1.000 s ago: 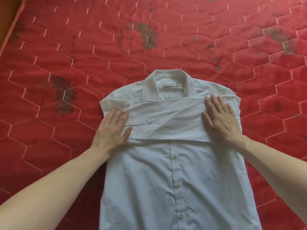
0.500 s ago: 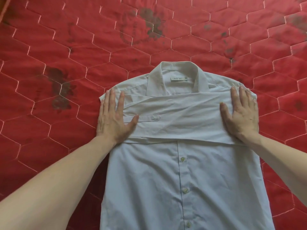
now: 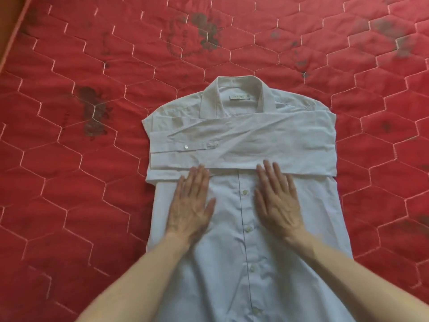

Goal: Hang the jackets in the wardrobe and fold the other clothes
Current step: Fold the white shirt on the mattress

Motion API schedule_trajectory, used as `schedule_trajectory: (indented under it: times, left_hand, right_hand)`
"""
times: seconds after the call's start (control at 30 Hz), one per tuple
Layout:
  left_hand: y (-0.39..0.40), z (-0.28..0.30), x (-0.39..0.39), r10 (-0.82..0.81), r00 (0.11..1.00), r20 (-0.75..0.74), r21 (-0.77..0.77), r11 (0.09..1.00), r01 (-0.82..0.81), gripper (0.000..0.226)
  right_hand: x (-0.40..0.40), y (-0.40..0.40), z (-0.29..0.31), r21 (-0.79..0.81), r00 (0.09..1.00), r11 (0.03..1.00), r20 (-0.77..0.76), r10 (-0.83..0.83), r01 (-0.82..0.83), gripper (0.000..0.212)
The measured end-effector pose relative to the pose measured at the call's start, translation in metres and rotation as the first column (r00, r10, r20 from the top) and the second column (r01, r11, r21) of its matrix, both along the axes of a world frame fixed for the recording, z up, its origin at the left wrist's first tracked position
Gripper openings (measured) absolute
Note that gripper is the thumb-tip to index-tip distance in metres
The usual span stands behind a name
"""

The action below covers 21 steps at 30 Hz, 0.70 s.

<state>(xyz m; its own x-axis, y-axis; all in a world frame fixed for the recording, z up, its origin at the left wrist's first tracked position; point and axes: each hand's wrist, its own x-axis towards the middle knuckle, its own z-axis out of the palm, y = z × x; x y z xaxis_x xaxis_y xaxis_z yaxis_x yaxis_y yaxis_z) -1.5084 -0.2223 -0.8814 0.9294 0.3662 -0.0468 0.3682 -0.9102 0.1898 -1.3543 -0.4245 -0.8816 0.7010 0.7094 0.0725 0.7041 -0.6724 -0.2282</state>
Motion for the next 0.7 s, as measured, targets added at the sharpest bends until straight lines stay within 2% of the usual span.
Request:
schedule_trajectory:
  times: [0.1,0.17,0.23,0.3,0.43,0.57,0.7]
  left_hand:
    - [-0.048,0.0,-0.052,-0.027,0.999,-0.024,-0.03,0.999,0.027,0.068]
    - [-0.065,-0.001,-0.088,-0.019,0.999,-0.026,-0.021,1.0,0.019,0.068]
    - [-0.07,-0.002,-0.121,0.011,0.999,-0.049,0.01,1.0,-0.011,0.067]
    - [-0.068,-0.004,-0.15,0.038,0.997,-0.069,0.035,0.999,-0.035,0.068]
    - [-0.064,-0.003,-0.195,0.106,0.988,-0.114,0.066,0.993,-0.099,0.067]
    - [-0.083,0.004,-0.199,0.222,0.963,-0.15,0.048,0.975,-0.217,0.066]
    - [-0.114,0.006,-0.209,0.22,0.965,-0.146,0.012,0.975,-0.22,0.069]
  right_hand:
    - [-0.046,-0.027,-0.007,-0.031,0.998,0.999,-0.04,-0.042,0.04,0.061]
    - [-0.055,-0.048,-0.008,-0.07,0.981,0.98,-0.054,-0.189,0.185,0.063]
    - [-0.054,-0.071,-0.007,-0.114,0.921,0.918,-0.044,-0.387,0.38,0.065]
    - [-0.052,-0.095,-0.005,-0.142,0.859,0.856,-0.058,-0.509,0.497,0.067]
    - [-0.052,-0.125,-0.002,-0.169,0.875,0.874,-0.091,-0.475,0.456,0.067]
    - [-0.067,-0.134,0.004,-0.2,0.904,0.905,-0.139,-0.405,0.375,0.066]
    - [-0.102,-0.155,0.005,-0.202,0.929,0.937,-0.181,-0.322,0.285,0.064]
